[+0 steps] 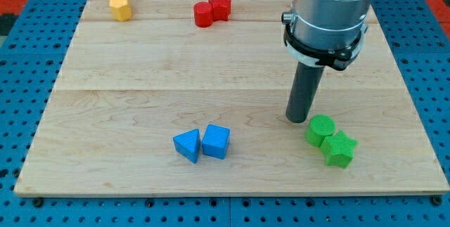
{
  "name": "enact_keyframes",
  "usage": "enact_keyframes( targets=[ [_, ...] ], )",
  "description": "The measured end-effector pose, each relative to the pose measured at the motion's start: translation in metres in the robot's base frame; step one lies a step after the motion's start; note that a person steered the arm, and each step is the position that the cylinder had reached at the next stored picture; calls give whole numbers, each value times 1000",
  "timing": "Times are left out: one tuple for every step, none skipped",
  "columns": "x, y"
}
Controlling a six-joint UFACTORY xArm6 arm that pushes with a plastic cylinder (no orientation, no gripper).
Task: Slide the green star to the center
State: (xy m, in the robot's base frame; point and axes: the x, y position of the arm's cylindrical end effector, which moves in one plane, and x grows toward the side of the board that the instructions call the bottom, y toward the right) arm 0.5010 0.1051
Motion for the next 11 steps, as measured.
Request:
enact_keyframes(
  targets=[
    [2,0],
    [-3,0],
    [-5,3],
    [-6,62],
    [46,95],
    [77,22],
    [66,-31],
    [87,-9],
    [110,-44],
    [84,-84],
    [59,-81]
  ],
)
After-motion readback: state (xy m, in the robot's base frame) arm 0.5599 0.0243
